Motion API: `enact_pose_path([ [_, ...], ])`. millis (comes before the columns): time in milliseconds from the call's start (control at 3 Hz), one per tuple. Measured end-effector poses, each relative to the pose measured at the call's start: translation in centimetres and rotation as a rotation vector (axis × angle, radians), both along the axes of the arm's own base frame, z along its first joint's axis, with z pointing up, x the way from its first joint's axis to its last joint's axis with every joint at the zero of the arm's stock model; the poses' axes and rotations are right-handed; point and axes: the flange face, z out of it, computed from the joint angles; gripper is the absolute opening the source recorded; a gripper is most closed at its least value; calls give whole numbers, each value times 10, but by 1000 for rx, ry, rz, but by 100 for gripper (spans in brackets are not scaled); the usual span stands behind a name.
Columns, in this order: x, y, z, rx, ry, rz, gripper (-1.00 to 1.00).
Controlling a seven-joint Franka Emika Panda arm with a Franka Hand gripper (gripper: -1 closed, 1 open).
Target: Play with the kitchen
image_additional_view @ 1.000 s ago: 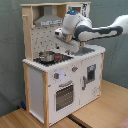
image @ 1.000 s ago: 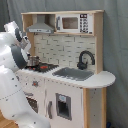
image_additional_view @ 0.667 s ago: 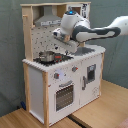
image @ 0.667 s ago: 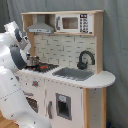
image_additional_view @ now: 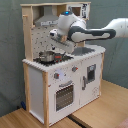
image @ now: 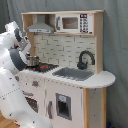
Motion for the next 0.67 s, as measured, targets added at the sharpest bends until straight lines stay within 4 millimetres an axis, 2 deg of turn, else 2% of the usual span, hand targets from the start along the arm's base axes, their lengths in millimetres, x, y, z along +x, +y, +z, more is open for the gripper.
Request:
enact_pose_path([
  [667, 13, 11, -1, -11, 20, 8, 100],
])
